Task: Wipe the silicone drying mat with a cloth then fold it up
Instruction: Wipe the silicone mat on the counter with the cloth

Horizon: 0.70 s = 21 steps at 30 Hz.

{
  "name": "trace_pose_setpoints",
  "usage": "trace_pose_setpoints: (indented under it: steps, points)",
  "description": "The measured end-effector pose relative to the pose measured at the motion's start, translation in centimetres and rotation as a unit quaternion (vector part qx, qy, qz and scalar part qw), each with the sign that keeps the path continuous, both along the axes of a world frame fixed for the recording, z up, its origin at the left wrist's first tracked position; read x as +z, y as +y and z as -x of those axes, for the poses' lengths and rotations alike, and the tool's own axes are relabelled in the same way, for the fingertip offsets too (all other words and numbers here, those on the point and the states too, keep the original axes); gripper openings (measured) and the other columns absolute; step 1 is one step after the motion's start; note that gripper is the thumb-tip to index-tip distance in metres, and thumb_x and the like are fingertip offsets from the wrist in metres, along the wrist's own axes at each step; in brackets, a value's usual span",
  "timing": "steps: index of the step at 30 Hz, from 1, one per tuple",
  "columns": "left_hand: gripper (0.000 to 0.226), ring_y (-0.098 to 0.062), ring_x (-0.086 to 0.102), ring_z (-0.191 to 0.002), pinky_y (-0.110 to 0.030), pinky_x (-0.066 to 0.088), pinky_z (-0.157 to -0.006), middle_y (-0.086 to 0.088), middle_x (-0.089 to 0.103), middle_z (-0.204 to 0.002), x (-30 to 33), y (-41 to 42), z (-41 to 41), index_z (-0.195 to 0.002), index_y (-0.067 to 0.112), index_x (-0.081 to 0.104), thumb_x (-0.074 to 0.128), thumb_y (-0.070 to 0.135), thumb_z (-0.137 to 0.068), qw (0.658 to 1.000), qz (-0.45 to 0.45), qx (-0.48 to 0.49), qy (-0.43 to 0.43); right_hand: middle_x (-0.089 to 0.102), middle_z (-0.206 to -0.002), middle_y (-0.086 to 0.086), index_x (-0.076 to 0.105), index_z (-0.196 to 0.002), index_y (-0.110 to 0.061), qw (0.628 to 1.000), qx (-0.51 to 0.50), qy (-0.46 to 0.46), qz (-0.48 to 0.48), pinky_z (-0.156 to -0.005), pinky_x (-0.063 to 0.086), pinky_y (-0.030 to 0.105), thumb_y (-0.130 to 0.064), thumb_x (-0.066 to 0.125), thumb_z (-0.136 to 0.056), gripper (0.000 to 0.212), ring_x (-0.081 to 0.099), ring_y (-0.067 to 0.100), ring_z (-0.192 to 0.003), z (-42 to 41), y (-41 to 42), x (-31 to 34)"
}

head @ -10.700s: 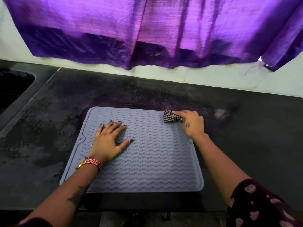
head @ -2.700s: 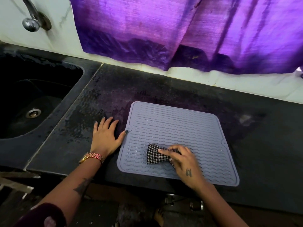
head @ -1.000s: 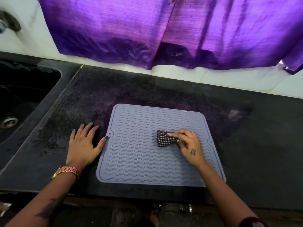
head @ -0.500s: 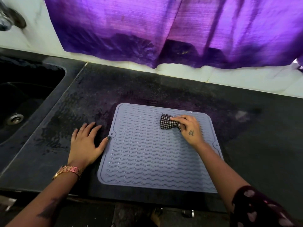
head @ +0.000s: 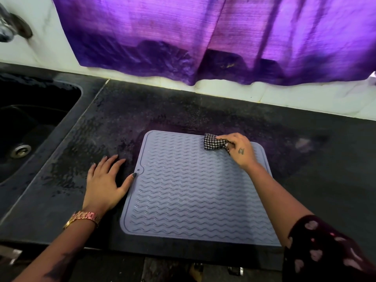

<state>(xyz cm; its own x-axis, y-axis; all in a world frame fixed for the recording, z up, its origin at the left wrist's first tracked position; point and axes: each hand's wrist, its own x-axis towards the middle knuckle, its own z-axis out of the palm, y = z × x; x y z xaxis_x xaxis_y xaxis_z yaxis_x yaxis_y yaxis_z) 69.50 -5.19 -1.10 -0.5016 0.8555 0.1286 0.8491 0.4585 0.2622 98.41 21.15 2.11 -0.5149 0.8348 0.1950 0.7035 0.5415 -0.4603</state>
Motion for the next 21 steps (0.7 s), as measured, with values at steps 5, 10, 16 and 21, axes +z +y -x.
trace_pose_setpoints:
  steps: [5,10,16,21]
  points:
    - [0.082,-0.027,0.029,-0.139,-0.045,0.012,-0.116,-0.006,0.043,-0.145,0.0,0.0,0.0,-0.133,0.020,0.052,0.021,0.071,-0.076,1.000,-0.002,0.001,-0.002,0.062,-0.112,0.010,0.066,-0.117,-0.024,0.998,-0.054,-0.017,-0.027,-0.091,0.043,0.042,0.002,0.050,-0.089,0.042,0.053,0.031,-0.103,-3.0,0.2,-0.8]
    - [0.082,-0.027,0.030,-0.139,-0.044,0.013,-0.115,-0.006,0.044,-0.144,0.1,0.0,-0.1,-0.132,0.020,0.053,0.021,0.071,-0.075,1.000,-0.007,0.002,-0.005,0.063,-0.109,0.010,0.068,-0.114,-0.025,0.999,-0.052,0.005,-0.004,-0.090,0.046,0.042,0.003,0.054,-0.086,0.042,0.054,0.030,-0.104,-3.3,1.5,-0.5]
    - [0.083,-0.027,0.030,-0.139,-0.045,0.013,-0.115,-0.006,0.044,-0.144,0.3,0.0,-0.2,-0.131,0.019,0.054,0.021,0.070,-0.075,1.000,-0.012,0.003,-0.007,0.060,-0.111,0.007,0.065,-0.117,-0.031,0.995,-0.094,0.001,-0.017,-0.091,0.043,0.041,-0.004,0.052,-0.090,0.040,0.052,0.030,-0.100,-4.9,0.3,-2.0]
    - [0.084,-0.026,0.028,-0.140,-0.044,0.011,-0.116,-0.005,0.042,-0.146,0.2,-0.1,-0.2,-0.133,0.020,0.051,0.020,0.071,-0.074,1.000,-0.009,0.003,-0.006,0.063,-0.106,0.008,0.068,-0.112,-0.026,0.996,-0.083,0.013,-0.028,-0.087,0.048,0.045,0.004,0.055,-0.084,0.044,0.055,0.030,-0.100,-5.0,-1.2,-1.0]
